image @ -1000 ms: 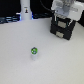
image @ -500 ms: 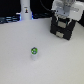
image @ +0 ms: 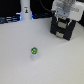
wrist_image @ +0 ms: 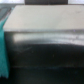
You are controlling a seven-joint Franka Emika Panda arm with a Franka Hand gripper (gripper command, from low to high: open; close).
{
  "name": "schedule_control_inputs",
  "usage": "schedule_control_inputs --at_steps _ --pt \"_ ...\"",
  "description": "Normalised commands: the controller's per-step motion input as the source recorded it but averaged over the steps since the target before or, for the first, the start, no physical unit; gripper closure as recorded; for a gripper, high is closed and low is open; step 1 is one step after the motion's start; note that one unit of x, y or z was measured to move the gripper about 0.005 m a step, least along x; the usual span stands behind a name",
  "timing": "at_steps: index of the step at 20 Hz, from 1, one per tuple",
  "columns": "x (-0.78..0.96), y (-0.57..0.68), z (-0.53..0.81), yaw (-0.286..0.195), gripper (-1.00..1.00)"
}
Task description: Open the kcup holder, insert the kcup into the holder, and close the kcup holder
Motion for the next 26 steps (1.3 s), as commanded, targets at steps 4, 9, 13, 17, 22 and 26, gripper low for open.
schedule_control_inputs --at_steps 4,9,13,17,22,26 --pt "0.84 -0.09 0.2 -0.039 1.0" --pt "0.82 -0.03 0.16 -0.03 1.0" --pt "0.48 -0.11 0.12 -0.034 1.0" --pt "0.6 -0.22 0.14 -0.018 1.0" --pt "0.73 -0.22 0.11 -0.018 1.0" --pt "0.85 -0.07 0.16 -0.043 1.0"
